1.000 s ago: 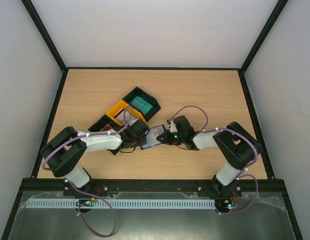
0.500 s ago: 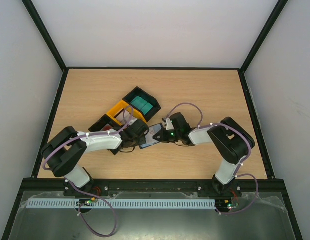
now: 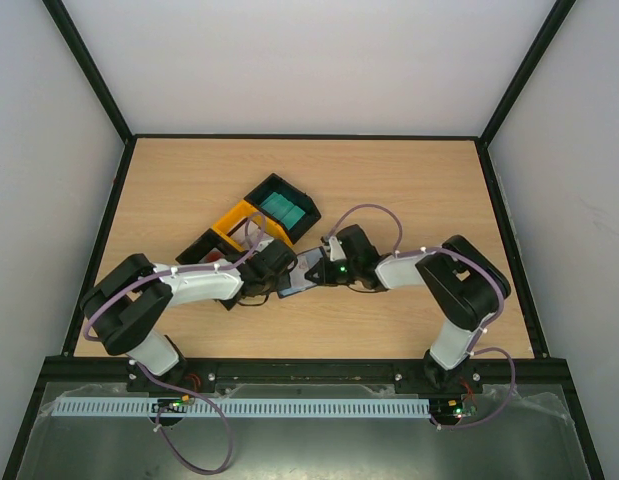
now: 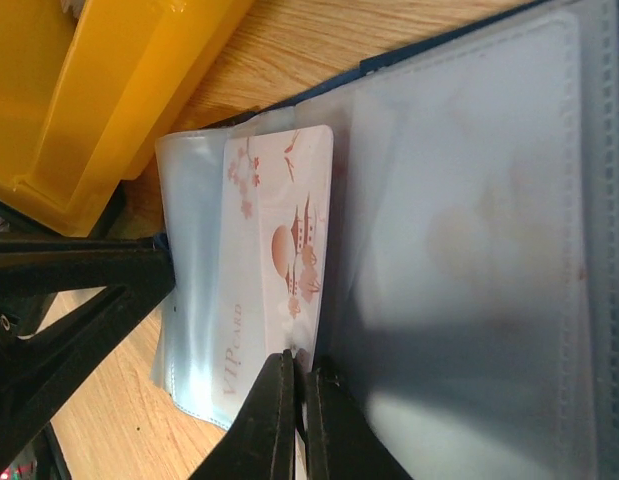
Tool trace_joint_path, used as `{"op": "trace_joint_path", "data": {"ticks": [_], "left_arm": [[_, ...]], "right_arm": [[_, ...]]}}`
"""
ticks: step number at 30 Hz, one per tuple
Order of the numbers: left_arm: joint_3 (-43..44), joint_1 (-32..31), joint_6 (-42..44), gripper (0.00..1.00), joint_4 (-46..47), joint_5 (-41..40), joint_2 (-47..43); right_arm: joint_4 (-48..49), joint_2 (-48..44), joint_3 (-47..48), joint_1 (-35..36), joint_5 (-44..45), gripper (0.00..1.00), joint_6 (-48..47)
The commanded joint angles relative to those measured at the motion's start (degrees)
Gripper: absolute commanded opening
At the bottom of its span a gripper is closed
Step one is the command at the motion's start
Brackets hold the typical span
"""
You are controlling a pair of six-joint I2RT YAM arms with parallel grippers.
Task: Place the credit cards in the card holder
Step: Insert the credit card into the card holder.
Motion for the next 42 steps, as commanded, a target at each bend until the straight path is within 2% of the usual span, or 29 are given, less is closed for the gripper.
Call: {"op": "trace_joint_path", "data": {"ticks": [1,6,11,14,22,26,32,38,42], "left_arm": [[-2.4,-0.1,1.6,0.13,-2.9,-0.1,0.9],[-2.2,-0.2,2.8,0.13,-2.8,-0.3,0.4],[-1.9,-0.2,2.9,0.12,-3.2,-0.6,0.7],[-1.7,-0.2,2.6,0.12,-3.4,-0.8,1.0],[-1.8,-0.1,1.5,0.12,-4.2,-1.6,0.7],[-1.9,-0.1,1.6,0.11,-3.8,-1.4,0.9],[-1.4,-0.1,1.9,0.11,-3.6,-1.1,1.5],[-1.3,-0.1,1.8,0.11,-3.5,-1.2,1.6],[-1.7,-0.2,1.5,0.11,-3.4,-1.0,1.4]], "right_arm": [[-14.6,0.6,-1.2,-0.2,1.1,0.02,-5.2],[-18.8,2.3,1.2,-0.1,0.1,0.02,-7.8],[-23.7,2.9,3.4,-0.1,4.4,0.02,-9.0],[-25.2,1.3,3.6,-0.4,8.9,0.02,-7.4],[-24.6,-3.2,3.0,-1.0,13.1,0.02,-2.3],[-21.9,-3.4,2.5,-1.0,7.9,0.02,-1.2],[-24.4,-0.9,3.1,0.2,1.1,0.02,-6.4],[-23.8,1.5,3.3,1.5,0.2,0.02,-6.4],[-18.5,1.4,3.2,2.1,1.5,0.02,-2.0]]}}
